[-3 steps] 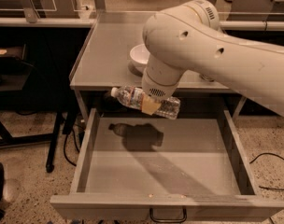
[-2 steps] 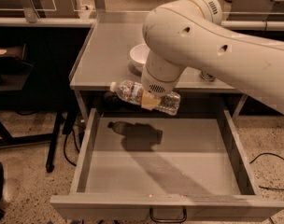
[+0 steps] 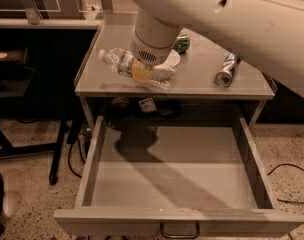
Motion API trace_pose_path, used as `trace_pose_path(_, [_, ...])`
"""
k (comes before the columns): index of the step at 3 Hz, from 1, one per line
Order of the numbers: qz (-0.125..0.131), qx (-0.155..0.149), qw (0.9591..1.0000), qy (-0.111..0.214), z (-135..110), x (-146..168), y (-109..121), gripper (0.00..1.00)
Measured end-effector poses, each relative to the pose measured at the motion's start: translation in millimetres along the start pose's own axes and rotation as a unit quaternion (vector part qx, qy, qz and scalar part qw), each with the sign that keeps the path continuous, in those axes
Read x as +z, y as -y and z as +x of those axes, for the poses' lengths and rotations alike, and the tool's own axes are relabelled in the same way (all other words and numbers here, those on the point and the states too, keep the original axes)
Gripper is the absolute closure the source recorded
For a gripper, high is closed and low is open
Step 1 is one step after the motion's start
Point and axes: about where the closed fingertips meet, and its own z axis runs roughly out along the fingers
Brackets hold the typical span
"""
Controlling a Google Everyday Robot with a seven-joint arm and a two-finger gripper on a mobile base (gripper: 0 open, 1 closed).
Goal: Pick water bottle from top drawer and place on counter
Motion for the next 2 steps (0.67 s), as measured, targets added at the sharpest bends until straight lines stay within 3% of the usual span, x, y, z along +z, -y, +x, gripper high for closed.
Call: trace_pose_path(2, [-0.035, 0.051, 0.998, -0.011, -24.1, 51.7, 6.7, 1.0])
